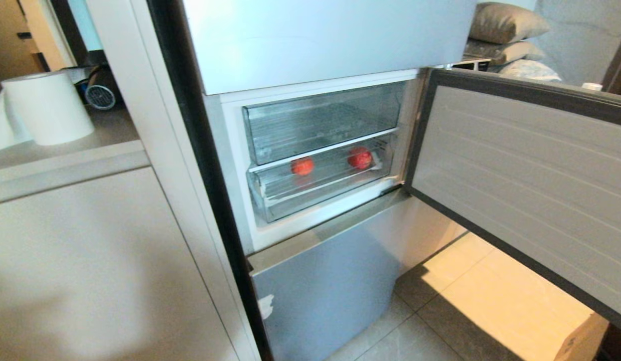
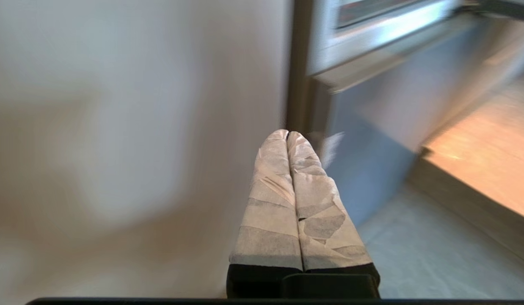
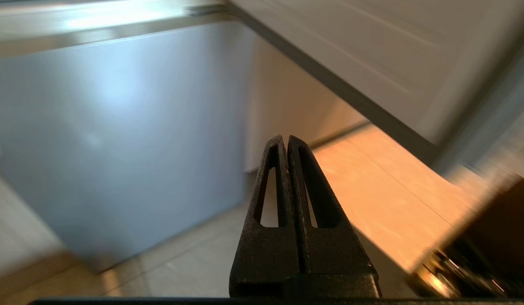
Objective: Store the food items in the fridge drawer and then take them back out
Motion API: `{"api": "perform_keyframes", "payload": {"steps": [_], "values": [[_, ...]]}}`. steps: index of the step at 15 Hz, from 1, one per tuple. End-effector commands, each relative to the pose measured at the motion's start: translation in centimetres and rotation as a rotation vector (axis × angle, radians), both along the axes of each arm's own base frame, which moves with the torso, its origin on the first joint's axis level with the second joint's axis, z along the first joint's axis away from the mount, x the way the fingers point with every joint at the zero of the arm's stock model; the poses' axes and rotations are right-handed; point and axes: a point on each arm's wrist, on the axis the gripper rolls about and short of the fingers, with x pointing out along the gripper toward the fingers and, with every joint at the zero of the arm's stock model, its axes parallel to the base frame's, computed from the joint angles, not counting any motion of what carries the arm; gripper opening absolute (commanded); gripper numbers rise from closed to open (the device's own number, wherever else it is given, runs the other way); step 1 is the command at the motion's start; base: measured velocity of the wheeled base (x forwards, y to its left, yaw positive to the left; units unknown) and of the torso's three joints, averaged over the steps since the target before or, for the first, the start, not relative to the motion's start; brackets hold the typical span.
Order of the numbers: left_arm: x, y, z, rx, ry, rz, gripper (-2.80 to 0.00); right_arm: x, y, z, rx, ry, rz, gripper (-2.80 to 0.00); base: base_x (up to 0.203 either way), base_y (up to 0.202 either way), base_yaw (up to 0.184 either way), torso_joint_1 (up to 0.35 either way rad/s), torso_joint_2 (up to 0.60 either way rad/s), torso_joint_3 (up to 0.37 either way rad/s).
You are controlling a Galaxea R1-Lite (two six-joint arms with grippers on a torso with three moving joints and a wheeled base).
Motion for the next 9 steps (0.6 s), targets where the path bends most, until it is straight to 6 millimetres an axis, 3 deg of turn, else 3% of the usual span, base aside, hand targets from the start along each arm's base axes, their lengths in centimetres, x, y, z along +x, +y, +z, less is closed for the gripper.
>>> {"api": "perform_keyframes", "payload": {"steps": [1, 9], "values": [[-0.01, 0.00, 0.02, 0.000, -0.003, 0.000, -2.80, 0.01, -0.01, 0.03, 0.019, -0.002, -0.005, -2.80, 0.003, -0.006, 0.163, -0.002, 0.00, 0.006], [-0.03, 0.00, 0.02, 0.000, -0.005, 0.000, -2.80, 0.01, -0.03, 0.04, 0.031, -0.003, -0.011, -2.80, 0.000, -0.009, 0.178, 0.001, 0.00, 0.003]]}}
